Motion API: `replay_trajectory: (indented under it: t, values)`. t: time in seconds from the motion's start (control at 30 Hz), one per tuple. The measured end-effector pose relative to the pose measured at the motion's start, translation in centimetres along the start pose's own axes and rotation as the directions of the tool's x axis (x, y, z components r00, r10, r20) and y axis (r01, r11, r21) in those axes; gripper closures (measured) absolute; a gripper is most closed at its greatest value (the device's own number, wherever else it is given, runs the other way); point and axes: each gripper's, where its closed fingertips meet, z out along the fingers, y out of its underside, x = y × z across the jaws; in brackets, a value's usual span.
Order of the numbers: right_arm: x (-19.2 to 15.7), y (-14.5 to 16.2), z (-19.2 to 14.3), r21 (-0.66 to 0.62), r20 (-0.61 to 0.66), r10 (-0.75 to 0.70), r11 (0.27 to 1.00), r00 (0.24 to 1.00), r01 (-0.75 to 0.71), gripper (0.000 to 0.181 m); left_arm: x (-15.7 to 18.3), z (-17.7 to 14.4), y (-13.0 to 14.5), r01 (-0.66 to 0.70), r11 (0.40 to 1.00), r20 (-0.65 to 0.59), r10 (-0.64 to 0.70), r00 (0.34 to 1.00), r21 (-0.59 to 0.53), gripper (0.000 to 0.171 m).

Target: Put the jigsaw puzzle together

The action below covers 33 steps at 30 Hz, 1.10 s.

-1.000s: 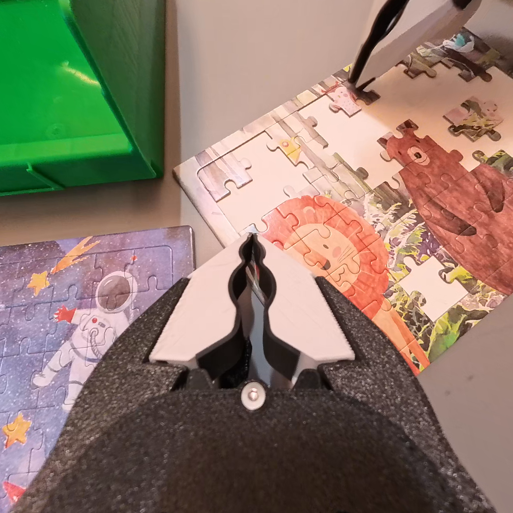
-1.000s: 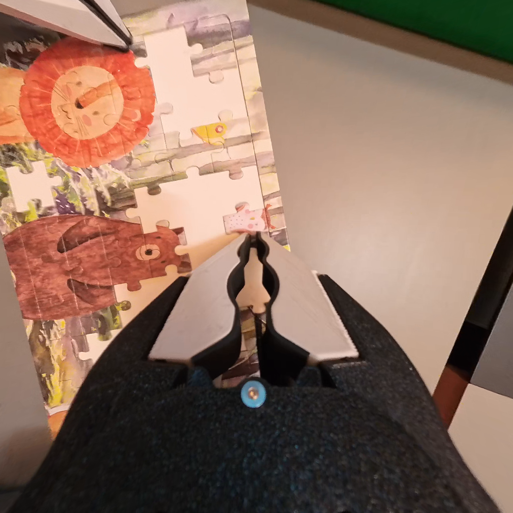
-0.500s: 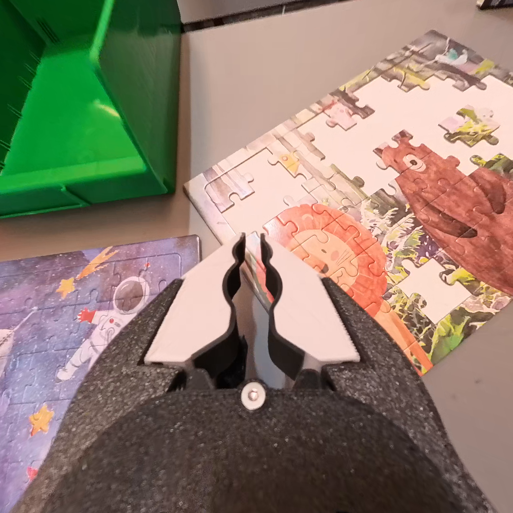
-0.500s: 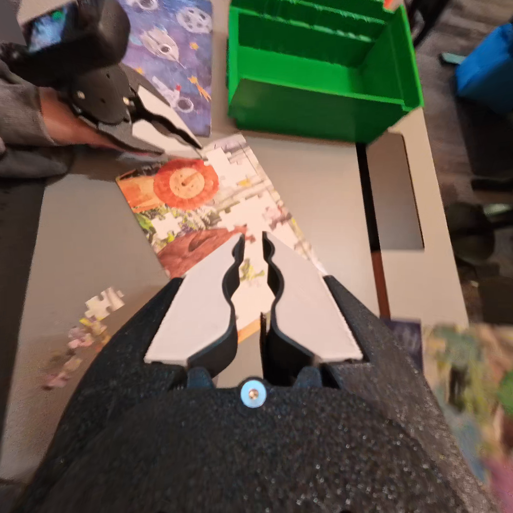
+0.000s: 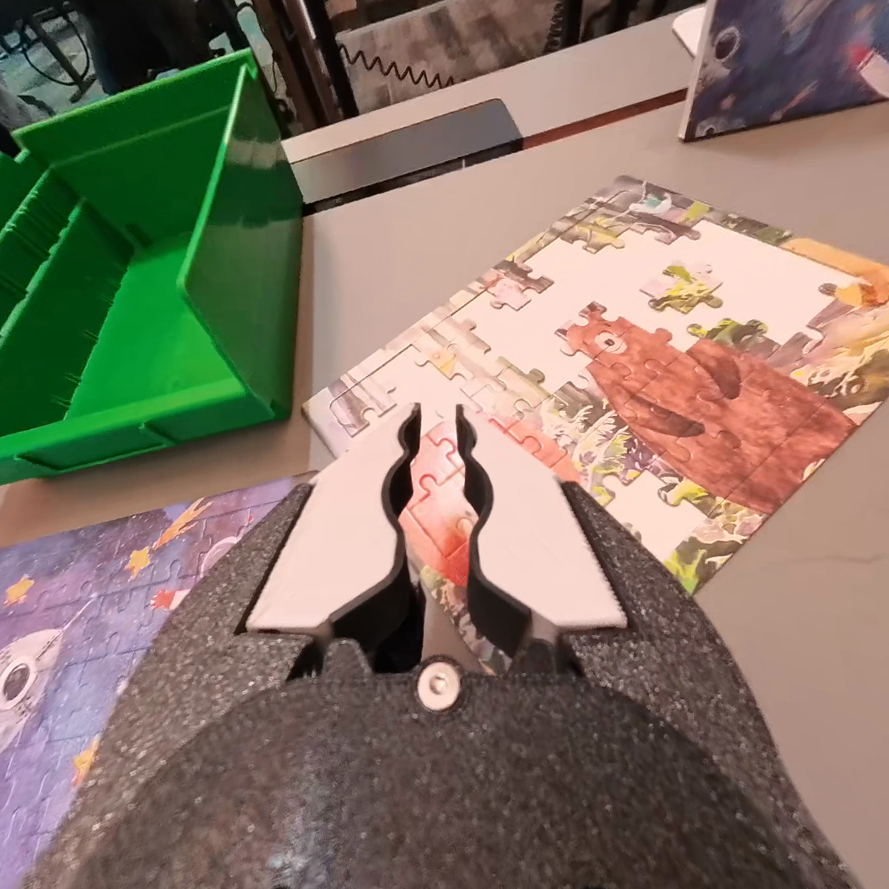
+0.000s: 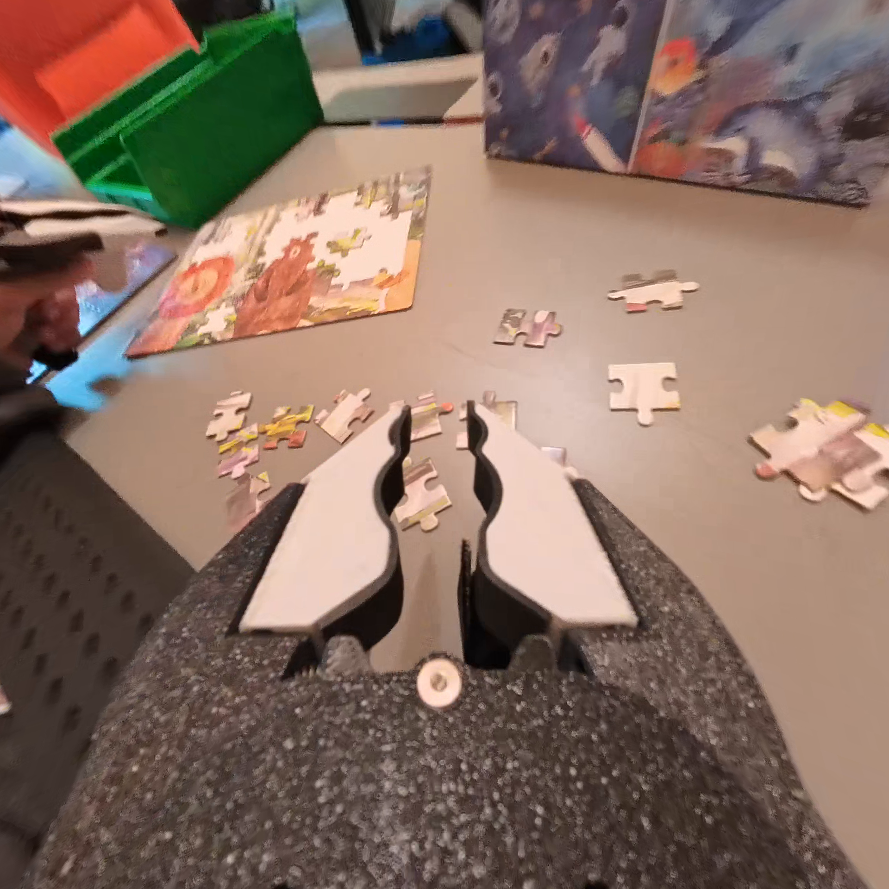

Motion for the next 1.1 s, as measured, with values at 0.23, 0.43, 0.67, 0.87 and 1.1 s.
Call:
replay_trajectory:
  t: [0.23,0.43,0.67,0.87,1.1]
  values:
    - [1.3,-0.8,-1.8,0.084,-0.098,-0.098,0.991,0.990,0.106,0.159,3.2,-0.8,-1.7,-0.022,0.997,-0.049,0.026,0.998,0.079,0.157]
    - [3.5,-1.3,-2.9,0.136,-0.168,-0.004,0.990,0.986,0.028,0.158,4.9,-0.7,-2.2,-0.116,0.986,-0.053,0.124,0.991,0.122,0.154]
    - [8.3,-0.7,-5.9,0.133,-0.352,0.049,0.991,0.935,-0.002,0.161,4.6,-0.1,-1.2,-0.074,0.995,-0.080,0.079,0.994,0.073,0.153]
    - [10.5,1.3,-7.8,-0.040,-0.384,-0.047,0.999,0.922,0.035,0.154,4.7,0.0,-1.1,-0.085,0.994,-0.085,0.090,0.992,0.071,0.153]
    - [6.8,5.3,-5.9,-0.248,-0.206,-0.135,0.965,0.969,0.082,0.151,5.0,0.0,-1.0,-0.096,0.993,-0.096,0.102,0.990,0.069,0.153]
